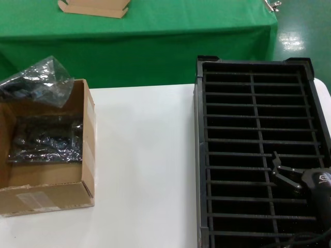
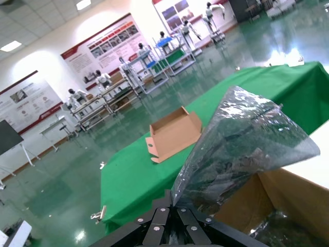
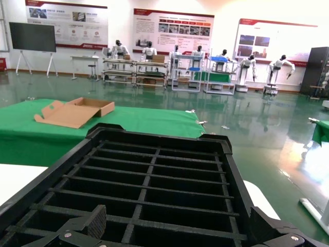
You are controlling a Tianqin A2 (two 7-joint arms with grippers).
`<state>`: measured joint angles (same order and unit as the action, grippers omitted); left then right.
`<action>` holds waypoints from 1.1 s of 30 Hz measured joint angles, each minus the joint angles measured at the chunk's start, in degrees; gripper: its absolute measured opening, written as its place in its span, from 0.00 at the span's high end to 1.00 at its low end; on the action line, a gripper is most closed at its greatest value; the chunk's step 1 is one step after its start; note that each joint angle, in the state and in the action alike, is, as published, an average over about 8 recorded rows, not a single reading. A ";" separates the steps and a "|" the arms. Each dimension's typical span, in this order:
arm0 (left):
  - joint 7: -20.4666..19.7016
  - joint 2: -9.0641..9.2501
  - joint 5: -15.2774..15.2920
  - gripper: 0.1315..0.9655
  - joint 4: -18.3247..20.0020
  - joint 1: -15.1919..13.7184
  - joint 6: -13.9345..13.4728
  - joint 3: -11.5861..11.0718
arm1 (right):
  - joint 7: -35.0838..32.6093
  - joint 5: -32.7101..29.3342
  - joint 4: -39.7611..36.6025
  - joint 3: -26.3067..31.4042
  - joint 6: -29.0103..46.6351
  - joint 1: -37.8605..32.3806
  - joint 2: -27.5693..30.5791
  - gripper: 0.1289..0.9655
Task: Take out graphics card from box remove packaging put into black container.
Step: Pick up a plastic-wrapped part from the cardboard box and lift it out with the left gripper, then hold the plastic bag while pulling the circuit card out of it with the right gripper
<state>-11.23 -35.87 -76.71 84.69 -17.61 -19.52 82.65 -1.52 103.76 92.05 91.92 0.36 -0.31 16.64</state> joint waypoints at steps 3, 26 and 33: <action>4.82 -0.11 -6.22 0.99 -0.44 1.04 -1.04 -2.21 | 0.00 0.00 0.00 0.00 0.00 0.00 0.00 0.00; 17.96 0.81 -24.86 0.99 3.66 8.43 -3.01 -7.71 | -3.18 -0.21 4.90 4.88 10.16 -12.08 1.41 0.00; 13.21 -1.19 -22.20 0.99 5.65 8.77 0.27 -3.45 | -8.37 -0.13 1.89 11.15 20.10 -19.14 -0.69 0.00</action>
<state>1.98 -37.07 -98.92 90.33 -8.84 -19.25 79.20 -9.89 103.63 93.95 103.07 20.46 -19.45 15.95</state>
